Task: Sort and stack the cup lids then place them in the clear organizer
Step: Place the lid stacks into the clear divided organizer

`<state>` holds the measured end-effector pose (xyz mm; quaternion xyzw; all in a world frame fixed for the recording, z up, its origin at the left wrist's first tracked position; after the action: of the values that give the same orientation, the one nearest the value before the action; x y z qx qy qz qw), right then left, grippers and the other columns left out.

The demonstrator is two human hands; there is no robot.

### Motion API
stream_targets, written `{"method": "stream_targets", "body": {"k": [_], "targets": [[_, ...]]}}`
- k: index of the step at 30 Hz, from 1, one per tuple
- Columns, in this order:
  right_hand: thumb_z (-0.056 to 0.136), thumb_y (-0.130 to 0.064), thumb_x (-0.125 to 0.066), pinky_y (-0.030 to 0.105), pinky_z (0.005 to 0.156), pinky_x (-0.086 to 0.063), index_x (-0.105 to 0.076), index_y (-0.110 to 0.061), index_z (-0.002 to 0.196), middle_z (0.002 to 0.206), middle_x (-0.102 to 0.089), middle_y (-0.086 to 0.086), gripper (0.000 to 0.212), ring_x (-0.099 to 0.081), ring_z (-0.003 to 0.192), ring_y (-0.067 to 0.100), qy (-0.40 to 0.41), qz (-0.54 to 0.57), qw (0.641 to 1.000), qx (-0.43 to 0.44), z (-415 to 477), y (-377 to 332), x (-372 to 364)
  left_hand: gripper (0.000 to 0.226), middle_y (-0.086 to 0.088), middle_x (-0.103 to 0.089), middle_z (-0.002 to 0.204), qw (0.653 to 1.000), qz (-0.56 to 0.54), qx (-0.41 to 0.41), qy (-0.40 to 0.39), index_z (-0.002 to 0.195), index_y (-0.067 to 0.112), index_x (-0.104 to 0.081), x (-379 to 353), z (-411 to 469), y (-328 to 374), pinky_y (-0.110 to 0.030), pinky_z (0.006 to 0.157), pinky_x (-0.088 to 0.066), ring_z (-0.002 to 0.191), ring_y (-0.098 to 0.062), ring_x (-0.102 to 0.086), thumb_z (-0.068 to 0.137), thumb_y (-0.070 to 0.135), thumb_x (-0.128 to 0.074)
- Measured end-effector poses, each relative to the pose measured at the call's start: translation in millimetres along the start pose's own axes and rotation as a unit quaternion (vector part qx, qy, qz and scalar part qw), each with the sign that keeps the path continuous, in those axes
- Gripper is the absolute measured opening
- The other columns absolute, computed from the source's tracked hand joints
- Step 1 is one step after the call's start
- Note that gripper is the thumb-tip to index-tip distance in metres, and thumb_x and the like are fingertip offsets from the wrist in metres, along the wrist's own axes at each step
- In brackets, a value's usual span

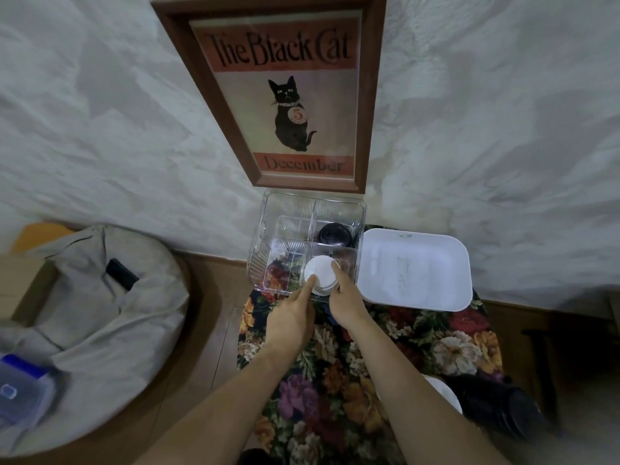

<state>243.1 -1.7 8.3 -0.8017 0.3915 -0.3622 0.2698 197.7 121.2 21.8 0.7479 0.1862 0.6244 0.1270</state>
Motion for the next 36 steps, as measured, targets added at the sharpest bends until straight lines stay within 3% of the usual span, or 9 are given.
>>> {"method": "stream_targets", "body": {"k": [4, 14, 16, 19, 22, 25, 28, 30, 36], "targets": [[0.105, 0.005, -0.034, 0.036, 0.128, -0.021, -0.011, -0.024, 0.167, 0.175, -0.003, 0.003, 0.072, -0.014, 0.159, 0.024, -0.032, -0.052, 0.998, 0.01, 0.0, 1.3, -6.6, 0.07, -0.006, -0.07, 0.113, 1.0, 0.025, -0.002, -0.007, 0.16, 0.026, -0.037, -0.6, 4.1, 0.3, -0.033, 0.056, -0.043, 0.075, -0.026, -0.067, 0.097, 0.007, -0.059], [0.112, -0.021, -0.041, 0.037, 0.121, -0.031, -0.032, -0.016, 0.162, 0.169, -0.029, 0.005, 0.052, -0.034, 0.153, 0.024, -0.009, -0.177, 0.98, 0.088, -39.3, 0.0, 7.0, 0.049, -0.007, -0.068, 0.113, 0.999, 0.046, -0.017, -0.001, 0.154, 0.025, -0.042, 22.4, -6.9, 13.1, -0.043, 0.066, -0.056, 0.089, -0.033, -0.068, 0.107, 0.037, -0.049], [0.111, -0.024, -0.042, 0.042, 0.117, -0.039, -0.033, -0.016, 0.161, 0.168, -0.031, 0.007, 0.052, -0.039, 0.149, 0.026, -0.007, -0.229, 0.966, 0.115, -48.9, -1.8, 10.1, 0.054, -0.006, -0.066, 0.128, 0.996, 0.085, -0.035, -0.011, 0.156, 0.022, -0.04, 25.6, -12.4, 16.3, -0.043, 0.077, -0.055, 0.105, -0.033, -0.065, 0.107, 0.043, -0.048], [0.11, -0.029, -0.044, 0.044, 0.11, -0.046, -0.033, -0.015, 0.16, 0.162, -0.037, 0.008, 0.053, -0.043, 0.144, 0.029, 0.012, -0.312, 0.935, 0.166, -70.8, -8.1, 20.8, 0.065, -0.007, -0.045, 0.16, 0.986, 0.154, -0.059, -0.034, 0.162, 0.019, -0.031, 31.4, -19.8, 23.5, -0.042, 0.112, -0.042, 0.14, -0.033, -0.048, 0.107, 0.054, -0.039], [0.111, -0.038, -0.042, 0.043, 0.123, -0.031, -0.027, -0.013, 0.163, 0.166, -0.031, 0.012, 0.059, -0.028, 0.153, 0.033, 0.054, -0.385, 0.898, 0.207, -98.9, -10.5, 40.9, 0.073, -0.007, -0.026, 0.17, 0.973, 0.208, -0.084, -0.048, 0.165, 0.02, -0.018, 35.3, -31.5, 40.6, -0.041, 0.127, -0.021, 0.157, -0.028, -0.022, 0.107, 0.061, -0.028], [0.112, -0.043, -0.035, 0.048, 0.127, -0.021, -0.029, -0.013, 0.163, 0.168, -0.029, 0.016, 0.06, -0.021, 0.157, 0.038, 0.09, -0.429, 0.875, 0.206, -125.4, 2.9, 65.0, 0.075, -0.009, -0.026, 0.17, 0.966, 0.226, -0.113, -0.06, 0.165, 0.019, -0.022, 25.6, -45.8, 64.2, -0.043, 0.129, -0.018, 0.159, -0.029, -0.016, 0.105, 0.065, -0.02], [0.107, -0.05, -0.024, 0.055, 0.121, -0.036, -0.045, -0.009, 0.155, 0.158, -0.046, 0.019, 0.066, -0.037, 0.15, 0.042, 0.121, -0.437, 0.869, 0.197, -149.2, 33.0, 89.5, 0.079, -0.012, -0.046, 0.159, 0.962, 0.222, -0.152, -0.046, 0.157, 0.016, -0.042, 11.1, -58.7, 94.0, -0.049, 0.124, -0.033, 0.153, -0.034, -0.035, 0.103, 0.065, -0.012], [0.105, -0.054, -0.02, 0.056, 0.118, -0.039, -0.044, -0.009, 0.155, 0.159, -0.044, 0.02, 0.072, -0.038, 0.149, 0.042, 0.124, -0.453, 0.864, 0.184, -161.4, 58.3, 105.1, 0.082, -0.01, -0.045, 0.161, 0.955, 0.232, -0.172, -0.065, 0.158, 0.018, -0.041, -4.1, -67.2, 113.1, -0.05, 0.124, -0.031, 0.154, -0.033, -0.033, 0.102, 0.067, -0.007], [0.107, -0.051, -0.045, 0.05, 0.122, -0.031, -0.033, -0.008, 0.161, 0.168, -0.029, 0.018, 0.07, -0.028, 0.155, 0.039, 0.118, -0.47, 0.86, 0.159, -187.7, 111.8, 135.3, 0.102, -0.01, -0.039, 0.164, 0.95, 0.216, -0.196, -0.11, 0.161, 0.018, -0.036, -49.8, -93.5, 153.9, -0.048, 0.127, -0.024, 0.157, -0.033, -0.024, 0.094, 0.071, 0.02]]}}
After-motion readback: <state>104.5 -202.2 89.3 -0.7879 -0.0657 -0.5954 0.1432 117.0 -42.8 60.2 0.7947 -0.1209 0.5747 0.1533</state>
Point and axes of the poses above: each hand's wrist, its own z-axis towards the middle knuckle, its own x-axis out of the back of the hand, y = z × x, the point moved 8 cm from there along z, towards the middle knuckle
